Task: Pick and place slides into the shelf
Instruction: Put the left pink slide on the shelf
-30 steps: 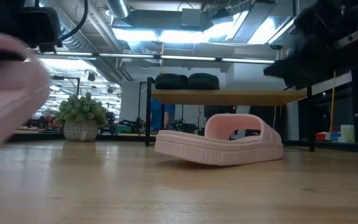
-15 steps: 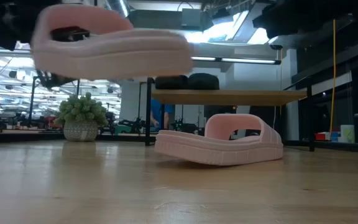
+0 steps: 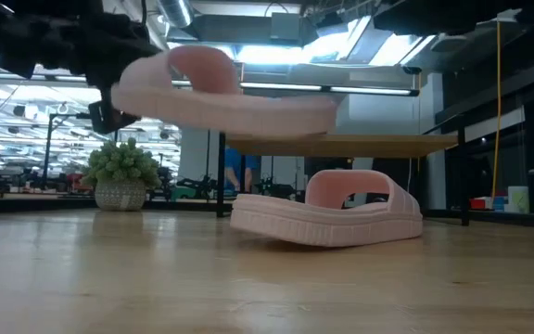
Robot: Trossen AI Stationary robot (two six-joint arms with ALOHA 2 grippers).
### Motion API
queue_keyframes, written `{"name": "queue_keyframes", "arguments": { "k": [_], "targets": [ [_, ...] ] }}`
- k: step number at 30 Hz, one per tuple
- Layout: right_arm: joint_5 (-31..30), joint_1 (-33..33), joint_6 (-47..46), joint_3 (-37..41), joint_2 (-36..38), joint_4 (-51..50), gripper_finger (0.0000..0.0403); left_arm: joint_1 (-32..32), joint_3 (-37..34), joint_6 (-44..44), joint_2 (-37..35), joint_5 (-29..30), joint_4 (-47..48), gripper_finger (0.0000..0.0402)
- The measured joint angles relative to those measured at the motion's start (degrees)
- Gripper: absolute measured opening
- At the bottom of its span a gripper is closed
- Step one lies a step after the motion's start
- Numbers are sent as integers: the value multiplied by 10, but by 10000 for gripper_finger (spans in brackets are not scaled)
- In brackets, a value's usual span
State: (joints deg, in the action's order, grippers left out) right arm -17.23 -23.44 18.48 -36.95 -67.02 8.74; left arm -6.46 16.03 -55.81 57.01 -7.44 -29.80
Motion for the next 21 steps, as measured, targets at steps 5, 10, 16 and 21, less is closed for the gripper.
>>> {"name": "queue_keyframes", "arguments": {
  "k": [5, 10, 16, 21],
  "targets": [
    [-27, 0, 46, 0, 0, 15, 30, 15, 12, -8, 0, 7, -20, 0],
    [-27, 0, 118, -1, 0, 50, 77, 15, 51, -8, 11, 4, -14, 0],
    [-27, 2, 195, -1, 0, 67, 133, 15, 130, 11, 53, 3, 81, 0],
    [-27, 2, 210, -1, 0, 48, 146, 23, 181, 29, 75, -13, 99, 0]
  ]
}}
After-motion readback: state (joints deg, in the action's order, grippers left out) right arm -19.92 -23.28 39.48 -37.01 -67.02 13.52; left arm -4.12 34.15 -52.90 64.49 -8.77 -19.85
